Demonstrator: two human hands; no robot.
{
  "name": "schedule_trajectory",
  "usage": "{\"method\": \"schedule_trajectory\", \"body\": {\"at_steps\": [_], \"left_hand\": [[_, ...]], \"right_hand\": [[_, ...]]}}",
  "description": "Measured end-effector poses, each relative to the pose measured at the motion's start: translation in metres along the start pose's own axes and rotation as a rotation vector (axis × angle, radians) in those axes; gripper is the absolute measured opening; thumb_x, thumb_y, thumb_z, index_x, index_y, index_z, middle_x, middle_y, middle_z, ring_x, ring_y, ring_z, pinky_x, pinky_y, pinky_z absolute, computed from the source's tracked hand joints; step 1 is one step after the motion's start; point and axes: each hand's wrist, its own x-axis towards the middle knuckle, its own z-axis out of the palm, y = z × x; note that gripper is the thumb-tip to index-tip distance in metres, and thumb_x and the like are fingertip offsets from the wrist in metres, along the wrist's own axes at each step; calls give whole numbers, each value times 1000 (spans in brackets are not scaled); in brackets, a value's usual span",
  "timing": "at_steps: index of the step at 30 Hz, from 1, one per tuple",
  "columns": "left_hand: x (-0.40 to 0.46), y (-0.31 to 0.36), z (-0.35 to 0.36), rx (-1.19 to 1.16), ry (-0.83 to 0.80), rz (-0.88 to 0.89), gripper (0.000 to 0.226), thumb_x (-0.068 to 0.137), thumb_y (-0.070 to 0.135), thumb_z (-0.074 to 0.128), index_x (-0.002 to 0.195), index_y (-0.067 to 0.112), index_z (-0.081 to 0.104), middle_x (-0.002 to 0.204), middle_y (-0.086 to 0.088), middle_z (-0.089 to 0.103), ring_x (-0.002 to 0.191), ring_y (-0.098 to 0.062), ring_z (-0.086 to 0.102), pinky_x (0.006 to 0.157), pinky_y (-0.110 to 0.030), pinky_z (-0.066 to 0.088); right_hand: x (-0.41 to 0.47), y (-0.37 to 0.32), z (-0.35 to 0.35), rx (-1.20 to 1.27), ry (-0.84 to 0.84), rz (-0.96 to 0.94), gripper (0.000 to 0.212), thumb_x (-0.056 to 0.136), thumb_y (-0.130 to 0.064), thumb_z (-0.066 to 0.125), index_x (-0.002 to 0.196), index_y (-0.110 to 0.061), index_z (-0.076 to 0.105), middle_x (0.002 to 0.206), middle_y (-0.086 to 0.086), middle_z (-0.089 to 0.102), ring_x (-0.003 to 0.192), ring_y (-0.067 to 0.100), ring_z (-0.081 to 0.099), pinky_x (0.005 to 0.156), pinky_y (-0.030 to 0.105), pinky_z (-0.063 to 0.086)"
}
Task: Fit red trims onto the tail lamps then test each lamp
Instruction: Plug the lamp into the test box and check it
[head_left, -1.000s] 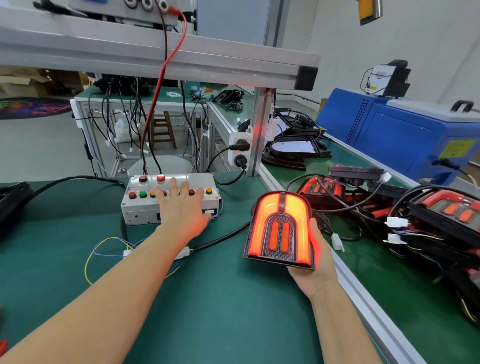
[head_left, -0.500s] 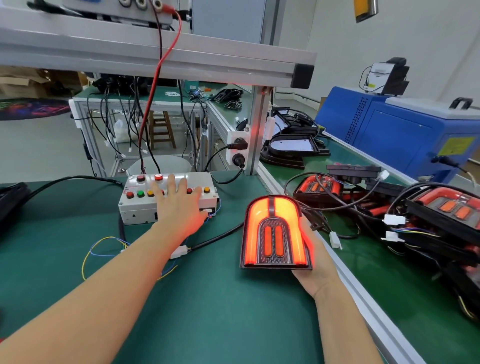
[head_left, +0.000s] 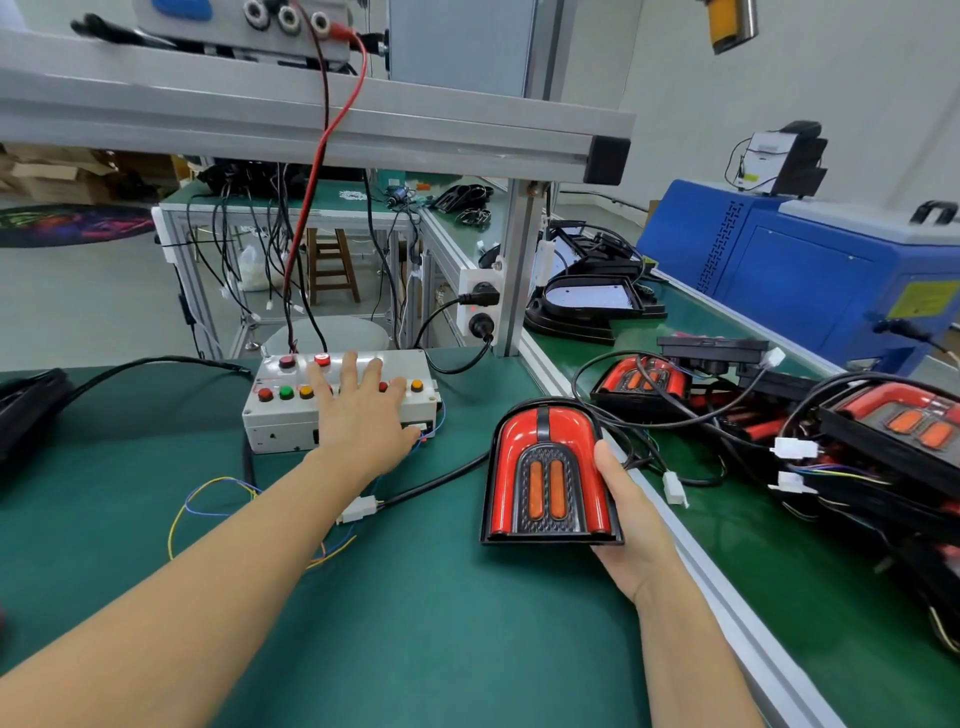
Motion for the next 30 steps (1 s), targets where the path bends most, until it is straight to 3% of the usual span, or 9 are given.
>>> {"method": "schedule_trajectory", "body": {"at_steps": [7,10,12,15,19,22,25,28,30], "left_hand": [[-8,-7,-18,-163,81,-38,71,91,51,46,149,20,20,159,-1,11,146,-27,-2,111,-62,-3],[-24,-19,-26,-370,228,-28,56,94,38,49,145,20,33,155,-1,24,144,-24,12,114,-52,0],[-42,-27,-27,-547,329,-6,45,93,24,55,136,14,48,147,-5,39,137,-26,30,114,-44,11],[-73,-35,-18,-737,349,-9,35,90,9,59,125,8,61,135,-6,53,124,-28,46,107,-38,29],[-107,-41,6,-700,299,7,32,88,7,63,119,11,65,126,-1,60,117,-26,50,105,-34,27],[-119,-43,21,-636,238,-34,32,89,12,63,121,15,65,126,4,59,122,-20,48,112,-38,15],[-122,-40,30,-554,176,-77,32,94,20,56,126,19,60,129,8,56,128,-17,43,115,-44,6],[-121,-40,35,-505,161,-87,32,95,24,54,126,19,60,126,8,59,128,-16,44,115,-48,6],[-121,-40,38,-490,169,-80,29,95,24,54,123,20,62,122,7,61,126,-17,45,115,-48,7]], "right_hand": [[1,-2,-1,-19,16,0,42,88,-57,47,105,-30,74,109,4,74,98,19,71,74,34,53],[1,-3,0,-7,4,-8,35,93,-54,43,91,-43,76,107,2,74,97,18,71,75,34,53],[4,-3,1,9,33,0,33,91,-54,47,88,-41,77,105,3,75,95,19,72,75,36,52],[7,-2,0,19,81,8,32,91,-53,51,85,-37,79,103,4,75,92,19,73,75,37,51],[9,0,-1,13,117,14,35,91,-52,52,83,-33,80,100,5,76,87,19,74,74,37,51],[8,-1,-1,-36,117,19,34,92,-52,52,85,-33,79,100,4,76,88,19,73,76,38,51],[7,-5,-1,-146,165,19,34,93,-48,53,92,-25,78,97,3,76,83,18,74,74,38,50],[5,-7,-3,-289,258,-36,28,94,-42,56,99,-19,73,92,2,77,83,21,73,80,38,53],[2,-9,-4,-390,323,-97,24,94,-38,58,103,-20,71,92,-3,76,85,14,70,80,31,52]]}}
